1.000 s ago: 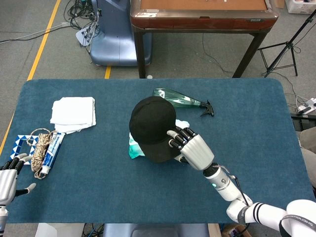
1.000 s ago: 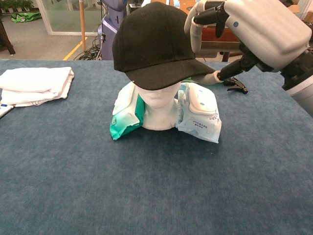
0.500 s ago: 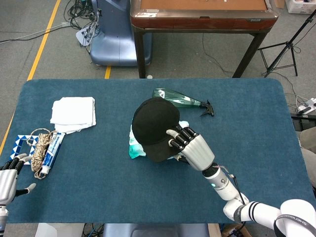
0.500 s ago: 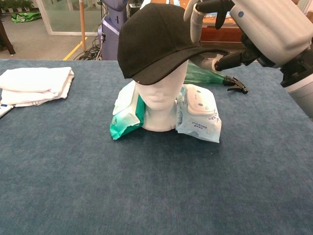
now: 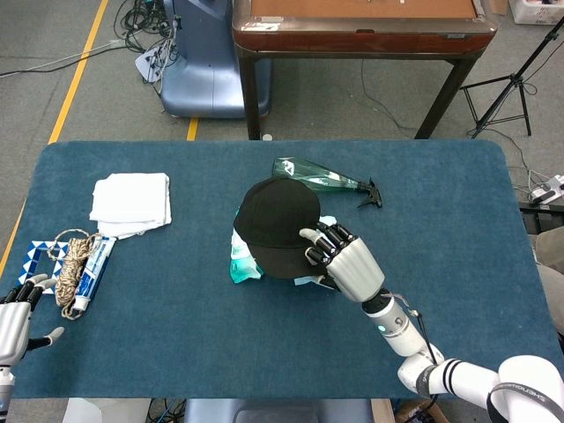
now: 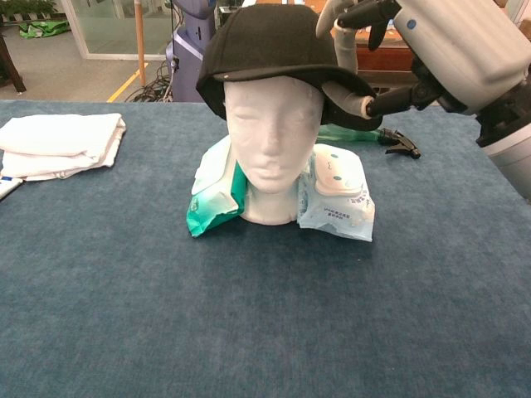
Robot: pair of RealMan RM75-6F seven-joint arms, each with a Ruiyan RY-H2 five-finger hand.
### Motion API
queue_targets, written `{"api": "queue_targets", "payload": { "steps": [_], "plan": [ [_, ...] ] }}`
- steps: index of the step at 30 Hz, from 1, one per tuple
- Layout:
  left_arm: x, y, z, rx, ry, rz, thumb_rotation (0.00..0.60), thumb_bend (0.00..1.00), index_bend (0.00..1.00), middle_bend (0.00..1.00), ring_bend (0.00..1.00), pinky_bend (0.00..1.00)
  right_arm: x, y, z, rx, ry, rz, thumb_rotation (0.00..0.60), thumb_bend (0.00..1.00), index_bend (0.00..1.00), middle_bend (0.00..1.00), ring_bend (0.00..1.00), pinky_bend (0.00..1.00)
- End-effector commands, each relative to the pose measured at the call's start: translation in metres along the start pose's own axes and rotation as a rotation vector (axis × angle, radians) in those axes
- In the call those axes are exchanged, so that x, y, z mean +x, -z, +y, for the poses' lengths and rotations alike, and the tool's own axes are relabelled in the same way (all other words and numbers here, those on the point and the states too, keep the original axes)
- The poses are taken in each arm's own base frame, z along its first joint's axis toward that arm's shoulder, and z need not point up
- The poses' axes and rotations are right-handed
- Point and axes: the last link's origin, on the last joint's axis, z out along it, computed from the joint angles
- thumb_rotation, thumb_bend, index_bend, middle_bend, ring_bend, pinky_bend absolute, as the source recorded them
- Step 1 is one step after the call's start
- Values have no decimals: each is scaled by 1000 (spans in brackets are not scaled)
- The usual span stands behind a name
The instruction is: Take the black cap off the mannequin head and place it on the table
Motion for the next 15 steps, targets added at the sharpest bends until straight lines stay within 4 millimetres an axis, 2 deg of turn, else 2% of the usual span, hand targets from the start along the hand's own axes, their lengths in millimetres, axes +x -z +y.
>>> {"api": "queue_targets", "payload": {
  "steps": [1,15],
  "plan": [
    [0,0,0,0,-1,-1,600,56,254,197,247,411,1,-2,1,0,-1,10,600,341,709,387,282,461],
    [0,0,0,4,-3,-4,600,57,254,197,247,411,6,-24,12,24,78,74,600,342,728,399,282,461]
  ]
}}
